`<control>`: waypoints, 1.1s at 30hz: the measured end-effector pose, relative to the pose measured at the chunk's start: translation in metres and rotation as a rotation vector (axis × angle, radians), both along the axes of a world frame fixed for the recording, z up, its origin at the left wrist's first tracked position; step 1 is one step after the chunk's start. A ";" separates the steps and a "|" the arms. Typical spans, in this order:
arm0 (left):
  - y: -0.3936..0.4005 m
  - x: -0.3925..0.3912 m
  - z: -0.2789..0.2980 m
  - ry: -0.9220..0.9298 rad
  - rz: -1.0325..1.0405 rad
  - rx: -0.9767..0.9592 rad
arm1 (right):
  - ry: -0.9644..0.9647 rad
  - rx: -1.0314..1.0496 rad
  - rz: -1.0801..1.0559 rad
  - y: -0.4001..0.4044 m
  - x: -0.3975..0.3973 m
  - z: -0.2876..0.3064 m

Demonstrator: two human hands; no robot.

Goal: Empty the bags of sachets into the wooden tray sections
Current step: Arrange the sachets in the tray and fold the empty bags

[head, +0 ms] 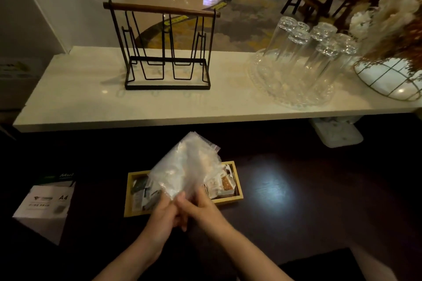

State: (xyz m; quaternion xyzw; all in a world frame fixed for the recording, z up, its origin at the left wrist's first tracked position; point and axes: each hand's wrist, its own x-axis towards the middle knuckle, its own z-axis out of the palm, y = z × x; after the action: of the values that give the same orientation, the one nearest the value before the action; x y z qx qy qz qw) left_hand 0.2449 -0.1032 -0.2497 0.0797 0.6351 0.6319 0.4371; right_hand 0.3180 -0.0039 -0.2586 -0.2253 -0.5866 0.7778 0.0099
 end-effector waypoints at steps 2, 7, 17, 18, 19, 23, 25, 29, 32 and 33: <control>-0.001 0.000 -0.010 0.107 -0.080 -0.062 | -0.055 -0.068 -0.183 -0.008 -0.002 -0.003; -0.005 -0.004 -0.036 0.384 -0.443 -0.135 | -0.111 -0.007 -0.605 -0.001 0.019 -0.019; 0.056 0.033 -0.087 1.164 -0.850 -0.108 | -0.298 -0.146 -1.088 -0.009 0.116 -0.063; 0.064 0.043 -0.090 1.188 -0.891 -0.095 | -0.310 -0.150 -1.107 -0.012 0.126 -0.066; 0.071 0.055 -0.093 1.221 -0.936 -0.080 | -0.321 -0.154 -1.127 -0.013 0.136 -0.071; 0.099 0.097 -0.106 1.285 -1.062 -0.038 | -0.370 -0.152 -1.183 -0.012 0.176 -0.088; 0.113 0.115 -0.115 1.307 -1.113 -0.043 | -0.418 -0.126 -1.196 -0.008 0.195 -0.101; 0.144 0.137 -0.141 1.445 -1.159 -0.028 | -0.507 -0.110 -1.223 -0.002 0.228 -0.125; 0.160 0.141 -0.156 1.588 -1.182 -0.083 | -0.545 -0.163 -1.269 -0.005 0.250 -0.148; 0.161 0.144 -0.159 1.626 -1.199 -0.107 | -0.562 -0.197 -1.288 -0.007 0.258 -0.160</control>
State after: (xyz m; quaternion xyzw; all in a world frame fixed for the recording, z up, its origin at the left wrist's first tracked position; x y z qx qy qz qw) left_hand 0.3889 0.0583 -0.4086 0.7721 0.6231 0.0330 0.1202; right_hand 0.5765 -0.0114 -0.4187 -0.7194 -0.2441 0.5792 0.2957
